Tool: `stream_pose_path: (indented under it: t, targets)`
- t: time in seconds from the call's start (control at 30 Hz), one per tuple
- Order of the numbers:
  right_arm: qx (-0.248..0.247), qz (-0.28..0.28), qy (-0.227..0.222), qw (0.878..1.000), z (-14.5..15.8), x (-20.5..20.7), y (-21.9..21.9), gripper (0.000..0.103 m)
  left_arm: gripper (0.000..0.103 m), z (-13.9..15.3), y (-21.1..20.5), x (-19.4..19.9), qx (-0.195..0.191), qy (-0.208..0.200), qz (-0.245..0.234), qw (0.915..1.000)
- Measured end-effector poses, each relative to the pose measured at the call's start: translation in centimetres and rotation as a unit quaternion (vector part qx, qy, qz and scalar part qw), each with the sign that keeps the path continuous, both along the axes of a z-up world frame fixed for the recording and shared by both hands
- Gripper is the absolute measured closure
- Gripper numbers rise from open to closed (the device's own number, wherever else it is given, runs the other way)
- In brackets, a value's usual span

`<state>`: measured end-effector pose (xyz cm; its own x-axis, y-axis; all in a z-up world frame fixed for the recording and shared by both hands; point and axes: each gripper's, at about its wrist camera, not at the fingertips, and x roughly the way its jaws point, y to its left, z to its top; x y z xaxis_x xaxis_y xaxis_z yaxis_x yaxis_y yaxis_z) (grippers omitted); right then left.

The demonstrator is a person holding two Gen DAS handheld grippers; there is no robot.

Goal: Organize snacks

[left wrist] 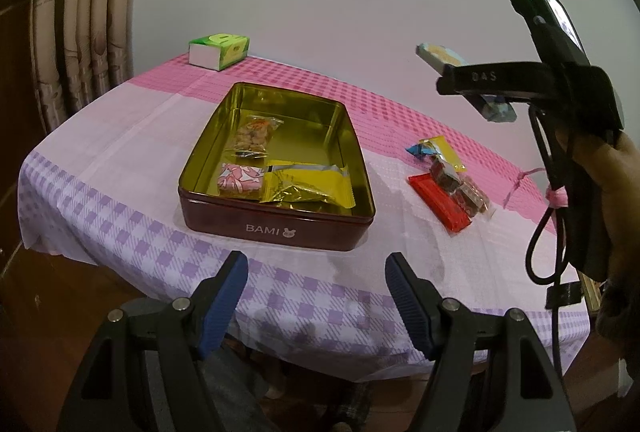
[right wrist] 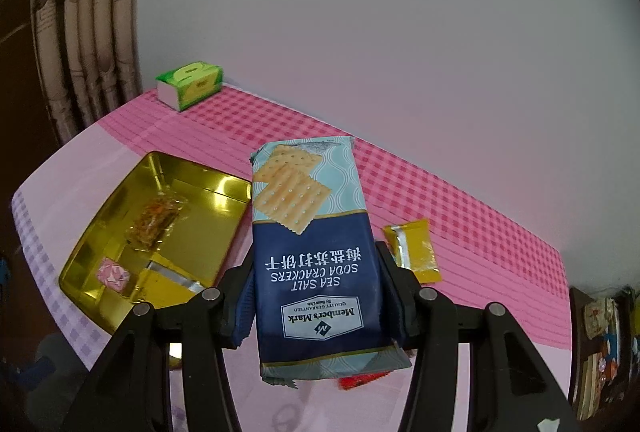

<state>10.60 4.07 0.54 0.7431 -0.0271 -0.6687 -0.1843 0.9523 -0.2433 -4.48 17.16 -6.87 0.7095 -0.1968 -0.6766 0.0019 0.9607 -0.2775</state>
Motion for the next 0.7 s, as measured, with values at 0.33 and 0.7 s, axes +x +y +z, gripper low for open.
stream_pose_path:
  t: [0.33,0.7]
  targets:
    - [-0.013,0.027,-0.001,1.0,0.1,-0.1,3.2,0.062,0.03,0.1,0.3,0.0,-0.006,0.003,0.005,1.0]
    - [0.012,0.053,0.008,0.998,-0.3,0.6,4.2,0.069,0.03,0.0,0.5,0.0,-0.012,0.005,0.009,0.9999]
